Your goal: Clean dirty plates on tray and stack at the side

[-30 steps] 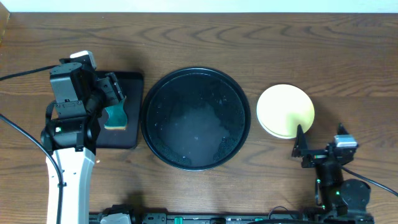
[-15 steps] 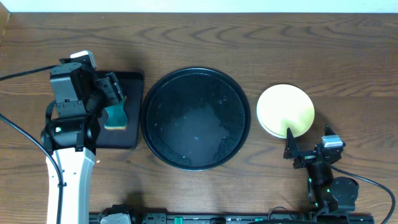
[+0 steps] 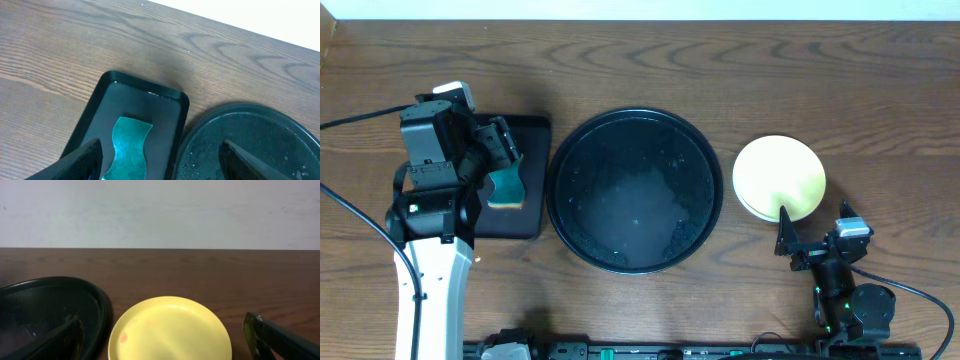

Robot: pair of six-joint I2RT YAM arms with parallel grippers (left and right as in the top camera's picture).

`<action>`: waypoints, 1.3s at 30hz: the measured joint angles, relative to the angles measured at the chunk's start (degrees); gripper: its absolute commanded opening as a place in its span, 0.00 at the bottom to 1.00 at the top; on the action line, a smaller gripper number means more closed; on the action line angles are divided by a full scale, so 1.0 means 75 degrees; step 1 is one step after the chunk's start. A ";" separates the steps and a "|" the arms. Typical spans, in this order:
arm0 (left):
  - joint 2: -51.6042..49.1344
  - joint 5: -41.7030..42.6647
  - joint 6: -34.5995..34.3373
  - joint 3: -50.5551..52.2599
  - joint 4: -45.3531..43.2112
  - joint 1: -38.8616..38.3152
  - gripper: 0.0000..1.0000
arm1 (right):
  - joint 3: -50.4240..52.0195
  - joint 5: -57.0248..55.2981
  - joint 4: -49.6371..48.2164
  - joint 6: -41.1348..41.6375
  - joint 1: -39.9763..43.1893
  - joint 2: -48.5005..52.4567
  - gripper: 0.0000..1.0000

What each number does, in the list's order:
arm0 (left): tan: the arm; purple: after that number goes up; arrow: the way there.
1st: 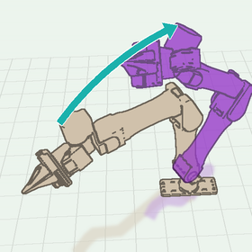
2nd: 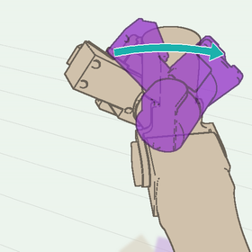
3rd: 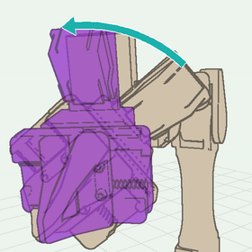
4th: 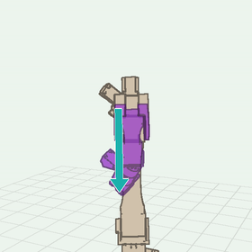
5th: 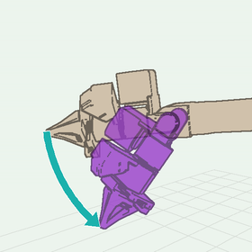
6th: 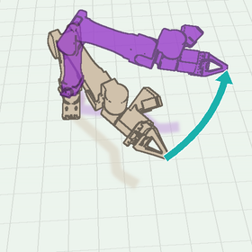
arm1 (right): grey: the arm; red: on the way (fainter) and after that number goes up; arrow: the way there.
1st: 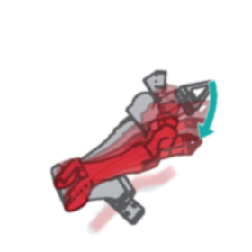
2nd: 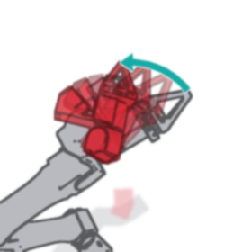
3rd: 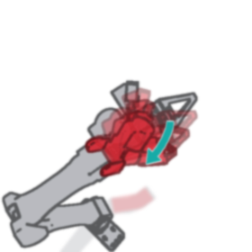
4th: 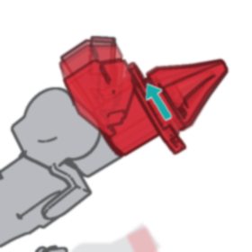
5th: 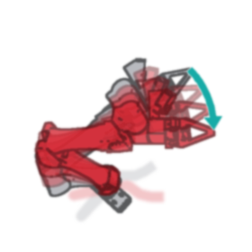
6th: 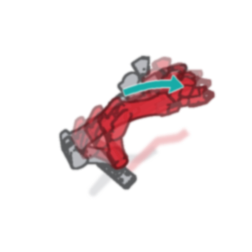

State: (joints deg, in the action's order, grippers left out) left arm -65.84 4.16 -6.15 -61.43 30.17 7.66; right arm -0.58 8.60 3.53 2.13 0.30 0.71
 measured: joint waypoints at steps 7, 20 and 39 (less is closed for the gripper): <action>0.0000 0.0000 0.0000 0.0000 0.0000 0.0000 0.75 | 0.0000 0.0000 0.0000 0.0003 0.0000 0.0000 0.99; 0.0000 0.0000 0.0000 0.0000 0.0000 0.0000 0.75 | 0.0003 0.0000 0.0000 0.0003 0.0000 0.0000 0.99; 0.3838 -0.0003 0.0236 0.3057 -0.1792 0.0000 0.75 | 0.0003 0.0029 -0.0006 0.0023 0.0000 -0.0003 0.99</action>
State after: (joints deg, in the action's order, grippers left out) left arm -37.06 4.14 -4.38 -38.50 16.73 7.66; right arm -0.56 8.82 3.49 2.31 0.30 0.69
